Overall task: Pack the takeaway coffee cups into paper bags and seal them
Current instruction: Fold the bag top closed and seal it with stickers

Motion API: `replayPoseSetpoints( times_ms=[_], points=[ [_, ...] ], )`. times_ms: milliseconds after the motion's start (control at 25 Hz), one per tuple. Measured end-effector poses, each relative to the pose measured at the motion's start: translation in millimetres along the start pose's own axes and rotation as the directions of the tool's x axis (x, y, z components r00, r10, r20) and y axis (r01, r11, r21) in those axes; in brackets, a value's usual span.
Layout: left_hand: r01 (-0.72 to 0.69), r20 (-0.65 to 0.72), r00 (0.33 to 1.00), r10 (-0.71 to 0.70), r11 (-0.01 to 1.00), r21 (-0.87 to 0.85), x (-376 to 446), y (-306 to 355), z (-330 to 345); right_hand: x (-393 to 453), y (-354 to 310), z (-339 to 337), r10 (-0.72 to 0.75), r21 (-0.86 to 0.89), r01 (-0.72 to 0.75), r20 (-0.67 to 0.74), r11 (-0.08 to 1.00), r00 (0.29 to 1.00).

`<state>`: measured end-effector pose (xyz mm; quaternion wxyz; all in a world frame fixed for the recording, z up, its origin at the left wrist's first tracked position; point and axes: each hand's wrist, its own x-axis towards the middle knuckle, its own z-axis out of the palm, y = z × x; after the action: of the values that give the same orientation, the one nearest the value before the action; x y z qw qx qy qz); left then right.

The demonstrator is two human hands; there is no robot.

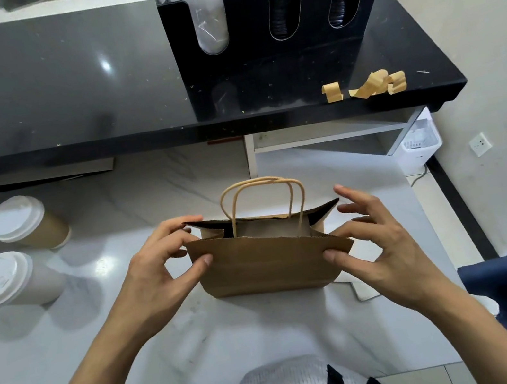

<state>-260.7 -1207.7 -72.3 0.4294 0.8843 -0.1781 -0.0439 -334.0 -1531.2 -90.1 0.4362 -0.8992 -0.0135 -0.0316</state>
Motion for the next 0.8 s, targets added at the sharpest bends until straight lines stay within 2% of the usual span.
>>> replayPoseSetpoints(
  times_ms=[120,240,320,560,680,800],
  points=[
    [0.075,-0.065,0.995,-0.08,0.994,-0.085,2.8,-0.3,6.2,2.7,-1.4,1.0,0.0,0.033,-0.001,0.05,0.999,0.999],
    [0.155,-0.12,0.977,-0.179,0.97,-0.185,4.7,-3.9,10.5,6.9,0.2,4.7,-0.014,0.074,0.016,-0.029,0.997,0.999],
    [0.144,-0.115,0.979,-0.171,0.966,-0.216,6.0,-6.5,10.1,8.3,1.5,7.6,-0.011,0.1,0.02,-0.083,0.995,0.996],
    [0.066,-0.098,0.992,-0.078,0.991,-0.114,7.8,-6.9,10.4,11.2,4.9,5.4,0.091,0.162,-0.072,-0.111,0.984,0.99],
    [0.032,-0.087,0.995,-0.041,0.994,-0.106,7.4,-7.0,10.0,15.5,6.8,1.7,0.015,0.055,-0.01,-0.087,0.998,0.996],
    [0.021,-0.046,0.999,-0.021,1.0,0.0,7.2,-4.1,5.6,18.7,7.8,3.1,-0.021,0.041,0.026,-0.122,0.999,0.992]
  ],
)
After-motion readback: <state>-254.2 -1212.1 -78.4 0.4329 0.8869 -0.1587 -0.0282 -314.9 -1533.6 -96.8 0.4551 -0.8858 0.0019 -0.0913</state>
